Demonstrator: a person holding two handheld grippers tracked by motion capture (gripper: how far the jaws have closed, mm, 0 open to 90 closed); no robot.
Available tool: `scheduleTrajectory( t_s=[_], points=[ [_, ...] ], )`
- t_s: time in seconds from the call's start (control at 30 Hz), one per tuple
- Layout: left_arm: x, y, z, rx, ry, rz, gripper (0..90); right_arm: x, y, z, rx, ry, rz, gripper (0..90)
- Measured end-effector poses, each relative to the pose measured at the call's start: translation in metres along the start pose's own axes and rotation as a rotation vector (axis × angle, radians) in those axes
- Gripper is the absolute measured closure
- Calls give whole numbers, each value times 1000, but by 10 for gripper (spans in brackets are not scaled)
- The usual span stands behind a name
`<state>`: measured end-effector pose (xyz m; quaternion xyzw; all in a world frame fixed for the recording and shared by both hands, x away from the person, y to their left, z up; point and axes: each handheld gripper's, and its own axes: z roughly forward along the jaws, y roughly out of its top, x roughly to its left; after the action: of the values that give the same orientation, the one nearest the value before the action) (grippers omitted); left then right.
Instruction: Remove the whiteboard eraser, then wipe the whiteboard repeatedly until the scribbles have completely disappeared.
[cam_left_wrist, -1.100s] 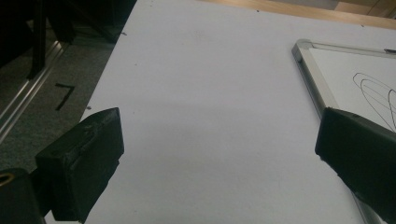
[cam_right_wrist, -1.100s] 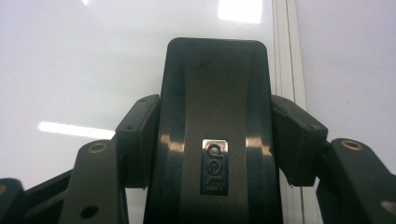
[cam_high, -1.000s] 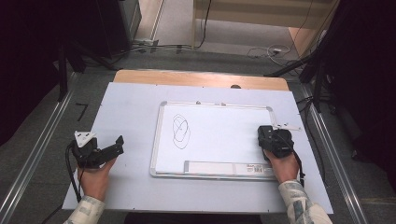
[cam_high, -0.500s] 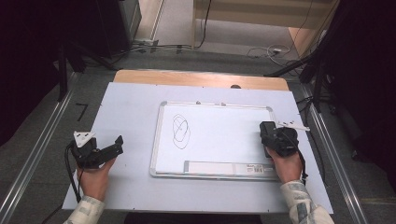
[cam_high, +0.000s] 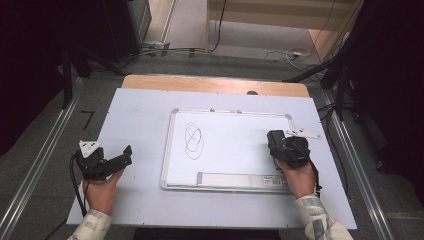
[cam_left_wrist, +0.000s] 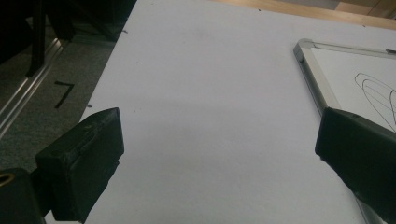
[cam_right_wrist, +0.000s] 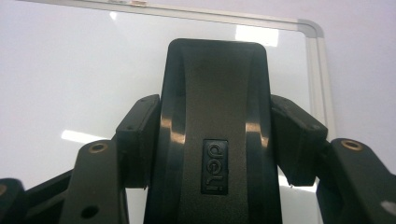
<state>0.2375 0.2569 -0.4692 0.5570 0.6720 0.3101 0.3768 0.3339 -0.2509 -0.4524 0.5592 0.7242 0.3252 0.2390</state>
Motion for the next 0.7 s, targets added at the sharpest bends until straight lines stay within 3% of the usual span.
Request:
scheduleTrajectory(
  t_s=[0.7],
  points=[
    [0,0,1,-1,-3,2,17,34,6,7,6,61,-53,369]
  ],
)
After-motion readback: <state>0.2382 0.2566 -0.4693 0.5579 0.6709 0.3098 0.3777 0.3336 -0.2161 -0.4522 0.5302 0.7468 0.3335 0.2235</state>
